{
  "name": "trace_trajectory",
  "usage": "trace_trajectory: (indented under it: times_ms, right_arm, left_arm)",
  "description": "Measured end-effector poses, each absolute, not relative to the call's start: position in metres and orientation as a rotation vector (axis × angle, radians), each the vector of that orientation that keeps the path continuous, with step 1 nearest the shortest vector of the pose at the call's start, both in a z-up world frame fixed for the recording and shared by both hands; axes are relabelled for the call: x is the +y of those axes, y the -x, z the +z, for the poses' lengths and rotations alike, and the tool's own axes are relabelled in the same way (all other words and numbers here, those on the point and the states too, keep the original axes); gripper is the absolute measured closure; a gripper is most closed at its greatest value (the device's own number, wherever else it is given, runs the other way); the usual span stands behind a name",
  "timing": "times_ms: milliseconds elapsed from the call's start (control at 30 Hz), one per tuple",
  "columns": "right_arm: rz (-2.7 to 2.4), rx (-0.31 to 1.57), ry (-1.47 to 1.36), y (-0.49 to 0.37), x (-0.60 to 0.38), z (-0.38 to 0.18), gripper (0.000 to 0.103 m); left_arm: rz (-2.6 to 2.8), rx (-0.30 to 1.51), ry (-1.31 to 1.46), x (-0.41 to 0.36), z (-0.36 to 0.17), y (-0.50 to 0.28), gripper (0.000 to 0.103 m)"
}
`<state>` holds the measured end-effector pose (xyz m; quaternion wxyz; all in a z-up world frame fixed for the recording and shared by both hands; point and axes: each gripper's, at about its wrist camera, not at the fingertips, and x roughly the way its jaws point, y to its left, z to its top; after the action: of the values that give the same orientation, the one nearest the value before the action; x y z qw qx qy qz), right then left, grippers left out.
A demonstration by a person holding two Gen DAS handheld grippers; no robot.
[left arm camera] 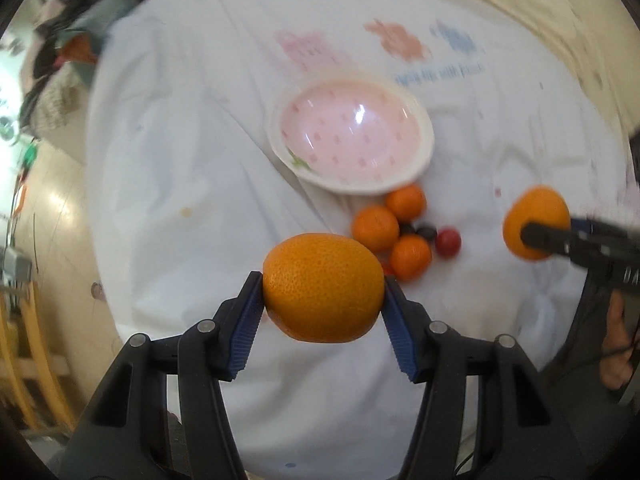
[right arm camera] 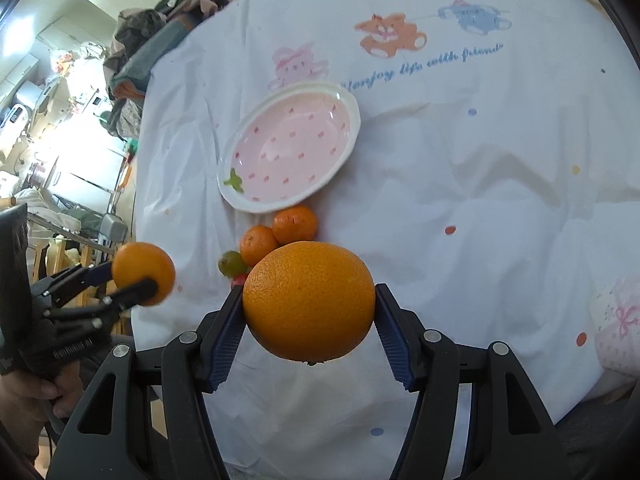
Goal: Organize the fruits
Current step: 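Grasp the other large orange with the left gripper while the right holds its orange, then carry both oranges to the pink plate and open both grippers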
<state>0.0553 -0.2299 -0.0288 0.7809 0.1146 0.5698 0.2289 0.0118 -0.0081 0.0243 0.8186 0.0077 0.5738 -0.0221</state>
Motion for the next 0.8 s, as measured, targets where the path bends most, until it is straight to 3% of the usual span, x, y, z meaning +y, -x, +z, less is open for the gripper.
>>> trace_trajectory:
  times_ms: [400, 800]
  right_arm:
    - [0.469, 1.1, -0.266, -0.089, -0.247, 0.006, 0.038]
    - [0.451, 1.074, -0.281, -0.162, -0.243, 0.002, 0.038]
  left_arm:
    - [0.017, 1.169, 0.046, 0.012, 0.024, -0.056, 0.049]
    - [0.055, 1.174, 0.078, 0.017, 0.006, -0.114, 0.049]
